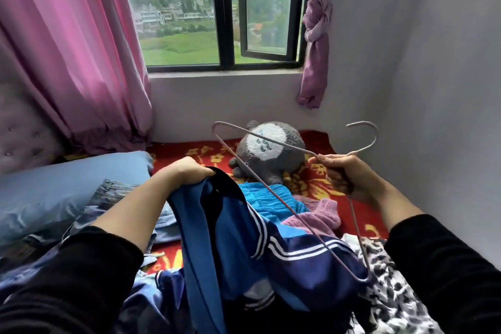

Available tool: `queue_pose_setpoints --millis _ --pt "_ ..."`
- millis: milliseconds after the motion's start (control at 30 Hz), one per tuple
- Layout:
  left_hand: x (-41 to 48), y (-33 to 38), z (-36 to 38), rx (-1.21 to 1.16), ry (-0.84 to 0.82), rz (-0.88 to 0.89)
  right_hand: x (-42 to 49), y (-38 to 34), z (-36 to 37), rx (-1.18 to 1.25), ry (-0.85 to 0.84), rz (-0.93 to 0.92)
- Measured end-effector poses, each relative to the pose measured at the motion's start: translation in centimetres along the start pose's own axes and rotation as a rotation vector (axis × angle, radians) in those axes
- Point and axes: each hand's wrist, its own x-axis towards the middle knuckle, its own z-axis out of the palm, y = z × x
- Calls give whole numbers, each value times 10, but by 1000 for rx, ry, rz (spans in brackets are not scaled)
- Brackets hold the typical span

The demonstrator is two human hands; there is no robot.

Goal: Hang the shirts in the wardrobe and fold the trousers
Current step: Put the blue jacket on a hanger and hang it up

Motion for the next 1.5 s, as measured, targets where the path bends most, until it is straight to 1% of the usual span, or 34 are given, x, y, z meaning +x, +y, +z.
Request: queue_pose_setpoints --millis 67,167,233,367,400,500,533,600,633,667,733,767,800,833,867,900,933,1000,1033,1067,1133,1167,1200,1233,1267,1300,1367,1400,1500 --pt "4 -2 1 26 50 9 -3 7 -11 7 -73 94" --pt "7 -4 4 32 122 19 -7 19 -11 -208 -148 227" --pt "5 -2 6 40 174 19 -7 30 1 -336 -147 243" --pt "-7 4 13 103 244 65 4 50 40 -346 -34 96" --pt "-11 5 16 115 252 73 9 54 53 -395 -1 46" --pt "-22 14 24 106 257 88 23 72 92 -679 62 -76" --pt "-26 17 26 96 256 89 27 79 104 -736 83 -100" --pt "-36 19 26 78 245 129 30 92 122 -753 149 -120" --pt "-41 18 25 76 181 177 30 95 128 -720 180 -127" --pt "-47 15 24 66 51 231 30 97 131 -668 201 -136" --pt "-59 6 19 -31 -328 282 30 95 133 -575 226 -165" --pt "-65 1 16 -102 -466 288 29 93 133 -536 230 -187" --pt "-65 -4 14 -156 -483 324 27 91 133 -499 227 -201" --pt "-62 -9 15 -164 -377 375 25 90 132 -466 217 -213" --pt "-53 -15 17 -95 -183 425 23 89 133 -441 208 -215" --pt "-43 -22 21 34 -4 463 19 89 135 -426 200 -223" --pt "-36 -28 27 175 85 493 17 90 137 -410 194 -225" --pt "-26 -35 42 365 95 552 9 89 144 -353 146 -235" --pt "-24 -37 49 382 101 593 5 88 147 -303 95 -237" --pt "-23 -39 53 341 131 653 2 88 148 -225 21 -204" --pt "-24 -44 55 218 192 775 -4 84 143 -27 -159 -75" --pt "-27 -47 54 190 205 837 -3 81 136 38 -234 -14" --pt "-28 -50 53 185 221 890 0 80 127 30 -270 24" --pt "-30 -53 52 188 236 927 5 81 119 -28 -266 52" --pt "-32 -55 51 182 244 952 11 84 110 -159 -237 61" --pt "-35 -55 50 170 241 968 14 87 105 -344 -206 48" --pt "-40 -52 49 155 213 1003 18 96 105 -648 -238 -5" --pt "-42 -49 50 164 198 1019 18 102 109 -726 -254 -36" --pt "-44 -47 52 220 193 1030 10 103 131 -801 -264 -140"
